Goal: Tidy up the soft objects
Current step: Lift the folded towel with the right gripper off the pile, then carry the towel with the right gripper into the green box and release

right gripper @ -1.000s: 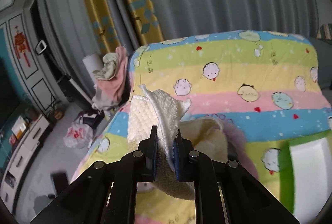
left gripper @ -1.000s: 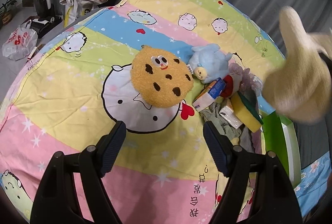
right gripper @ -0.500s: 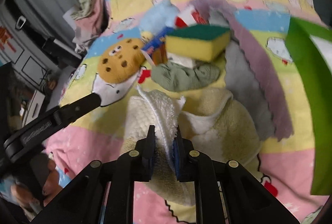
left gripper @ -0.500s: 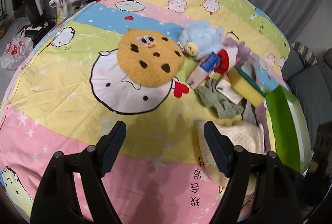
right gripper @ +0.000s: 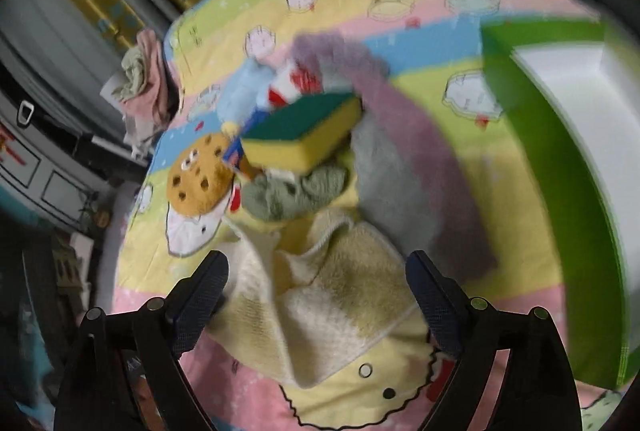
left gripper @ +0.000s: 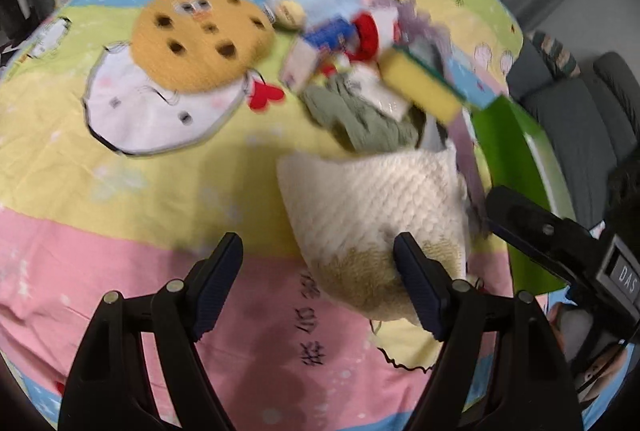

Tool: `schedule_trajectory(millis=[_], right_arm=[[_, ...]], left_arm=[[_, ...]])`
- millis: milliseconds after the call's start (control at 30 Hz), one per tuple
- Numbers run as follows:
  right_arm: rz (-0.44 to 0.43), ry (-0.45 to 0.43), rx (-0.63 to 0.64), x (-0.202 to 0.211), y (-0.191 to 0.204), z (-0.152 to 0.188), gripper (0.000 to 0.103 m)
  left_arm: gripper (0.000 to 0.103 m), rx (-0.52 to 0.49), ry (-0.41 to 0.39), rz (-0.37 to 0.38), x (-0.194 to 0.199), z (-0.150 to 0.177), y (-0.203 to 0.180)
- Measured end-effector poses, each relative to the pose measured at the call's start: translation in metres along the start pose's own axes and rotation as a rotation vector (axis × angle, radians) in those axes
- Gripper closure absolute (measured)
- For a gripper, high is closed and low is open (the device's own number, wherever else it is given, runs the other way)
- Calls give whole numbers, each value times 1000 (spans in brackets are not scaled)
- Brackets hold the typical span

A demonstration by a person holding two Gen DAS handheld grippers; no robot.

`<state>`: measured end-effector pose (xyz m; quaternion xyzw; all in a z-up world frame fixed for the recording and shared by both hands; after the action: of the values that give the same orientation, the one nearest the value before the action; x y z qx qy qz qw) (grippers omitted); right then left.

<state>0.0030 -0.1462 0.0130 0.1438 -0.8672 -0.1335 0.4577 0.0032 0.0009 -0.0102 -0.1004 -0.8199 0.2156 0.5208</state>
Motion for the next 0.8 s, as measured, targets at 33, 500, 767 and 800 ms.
schedule_trajectory(millis=[33,500,767,800], right_arm=[[-17,31,-1,-9,0,2,12],[-80,57,-39,-30,-12,16,67],[-70,-94,-35,25,-16,-8,68],[-70,-132,-35,39,-18,-12,68]], left_arm=[[26,-5,19,-6,-6,6,-3],[71,-133,65,163,-26,39,-61],[73,-275,-65,152,-4,34,-125],[73,-284,-78,163,0,33,-129]])
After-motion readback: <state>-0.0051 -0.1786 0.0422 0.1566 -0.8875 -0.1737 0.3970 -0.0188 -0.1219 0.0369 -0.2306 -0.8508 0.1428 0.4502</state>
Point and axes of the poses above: each gripper's, at about its wrist camera, not at the fingertips, and x roughly against the way its jaws point, y to its left, z to its underside, the point moved 7 cm from there along -x, roughly the way its jaws point, and after that the axes turned 10 degrees about x, right-handed, at the moved point
